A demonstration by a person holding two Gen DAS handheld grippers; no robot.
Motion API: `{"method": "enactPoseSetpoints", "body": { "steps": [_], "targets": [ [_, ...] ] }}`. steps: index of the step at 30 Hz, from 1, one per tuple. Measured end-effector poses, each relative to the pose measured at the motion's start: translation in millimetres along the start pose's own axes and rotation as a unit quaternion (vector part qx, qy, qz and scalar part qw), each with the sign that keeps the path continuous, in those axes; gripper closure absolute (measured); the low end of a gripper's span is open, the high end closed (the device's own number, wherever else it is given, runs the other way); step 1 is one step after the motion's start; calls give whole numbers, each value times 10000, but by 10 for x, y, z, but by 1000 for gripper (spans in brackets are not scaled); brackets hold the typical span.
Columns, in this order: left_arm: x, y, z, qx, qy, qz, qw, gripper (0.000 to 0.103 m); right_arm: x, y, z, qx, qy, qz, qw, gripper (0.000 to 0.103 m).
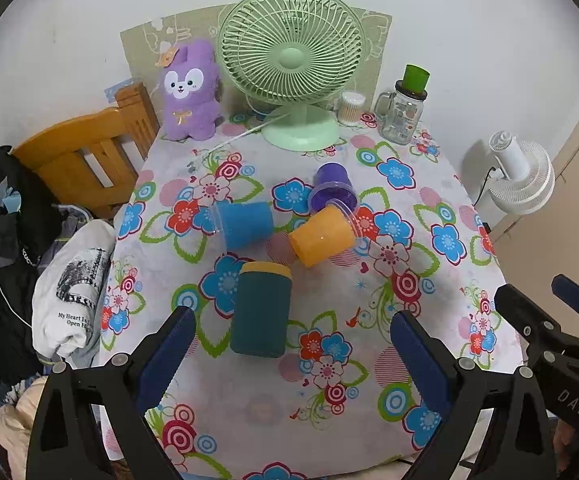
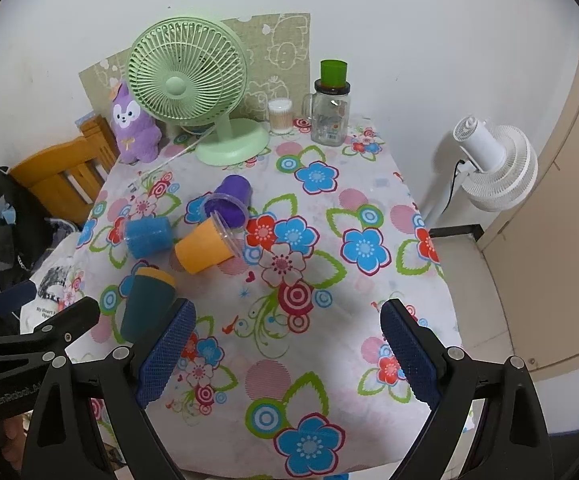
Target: Flip cup upside down
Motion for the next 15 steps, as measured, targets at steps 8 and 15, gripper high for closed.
{"method": "enactPoseSetpoints", "body": {
  "steps": [8,15],
  "targets": [
    [-14,27,-41,36,-42,-36,10000,4,5,-25,-18,-68,-25,-8,10000,8],
    [-53,40,-30,12,2,-94,10000,4,-33,-14,-48,-45,120,-8,9999,8]
  ]
}}
Point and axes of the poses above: each gripper's, at about its wrist camera, not at the fingertips, and y roughly against the way its jaws point, x to its right, z to its underside, the point moved 8 cm from there along -y, roughly the way its jaws point, and after that the axes turned 3 degrees about z, right-handed, at the moved point
